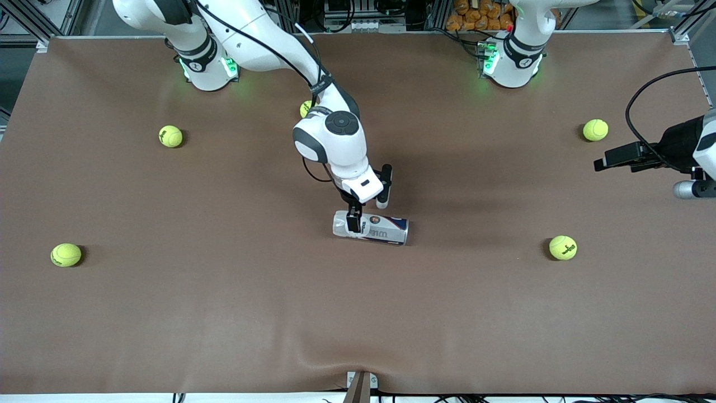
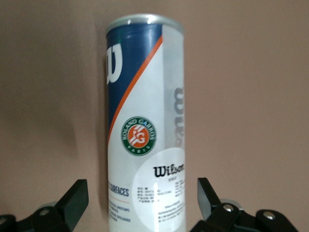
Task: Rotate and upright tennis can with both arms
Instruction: 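Set the can down lying and open the right gripper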
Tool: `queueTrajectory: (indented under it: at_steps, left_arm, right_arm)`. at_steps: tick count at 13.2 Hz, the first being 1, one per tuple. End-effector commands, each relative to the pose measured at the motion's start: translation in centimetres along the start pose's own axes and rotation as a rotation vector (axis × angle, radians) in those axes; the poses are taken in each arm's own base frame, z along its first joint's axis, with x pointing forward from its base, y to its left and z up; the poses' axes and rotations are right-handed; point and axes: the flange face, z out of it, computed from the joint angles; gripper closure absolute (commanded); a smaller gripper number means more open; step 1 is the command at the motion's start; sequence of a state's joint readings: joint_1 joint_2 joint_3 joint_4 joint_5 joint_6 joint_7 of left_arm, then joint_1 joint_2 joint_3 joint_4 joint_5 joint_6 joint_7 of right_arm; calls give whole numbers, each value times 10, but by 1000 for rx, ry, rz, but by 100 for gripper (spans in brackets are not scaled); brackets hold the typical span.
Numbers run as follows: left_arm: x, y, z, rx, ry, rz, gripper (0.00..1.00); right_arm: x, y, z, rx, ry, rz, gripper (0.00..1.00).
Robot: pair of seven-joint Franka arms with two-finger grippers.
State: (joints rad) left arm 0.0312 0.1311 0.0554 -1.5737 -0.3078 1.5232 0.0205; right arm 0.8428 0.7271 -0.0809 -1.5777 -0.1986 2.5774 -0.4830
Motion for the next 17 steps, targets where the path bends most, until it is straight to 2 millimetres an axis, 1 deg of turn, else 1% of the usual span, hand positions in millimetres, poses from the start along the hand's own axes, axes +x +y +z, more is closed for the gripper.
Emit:
queueTrajectory:
  at_steps: [1, 2, 3, 4, 5, 7, 8, 9, 10, 11, 13, 14, 15, 17]
  left_arm:
    - [10, -6, 13, -110, -44, -2, 0]
    - [12, -8, 16, -128, -49, -7, 0]
    - [18, -8, 27, -153, -71, -10, 0]
    - [20, -8, 32, -201, -84, -9, 0]
    - [25, -21, 40, -246, -106, -17, 0]
    - [32, -29, 59, -298, -143, -31, 0]
    - [35, -34, 70, -338, -157, -29, 0]
    - [39, -38, 85, -387, -177, -35, 0]
    - [42, -39, 99, -429, -196, -42, 0]
    - [47, -41, 115, -456, -221, -57, 0]
    - [57, -40, 143, -509, -258, -77, 0]
    - [63, -39, 157, -540, -273, -85, 0]
    - [69, -39, 173, -586, -290, -97, 0]
    - [78, -33, 203, -659, -313, -67, 0]
  right_arm:
    - [-1, 17, -53, 13, -25, 10, 0]
    - [-9, 34, -80, 16, -47, 33, 0]
    - [-26, 54, -105, 30, -90, 68, 0]
    - [-45, 75, -131, 39, -126, 107, 0]
    - [-71, 103, -155, 36, -150, 161, 0]
    - [-137, 165, -197, 41, -195, 298, 0]
    - [-162, 193, -217, 41, -195, 367, 0]
    - [-205, 224, -226, 54, -219, 452, 0]
    - [-247, 245, -236, 81, -254, 513, 0]
    - [-274, 259, -250, 84, -278, 555, 0]
    - [-337, 282, -266, 71, -300, 676, 0]
    - [-367, 291, -271, 58, -308, 774, 0]
    - [-385, 295, -280, 36, -314, 909, 0]
    - [-408, 298, -286, -3, -327, 1157, 0]
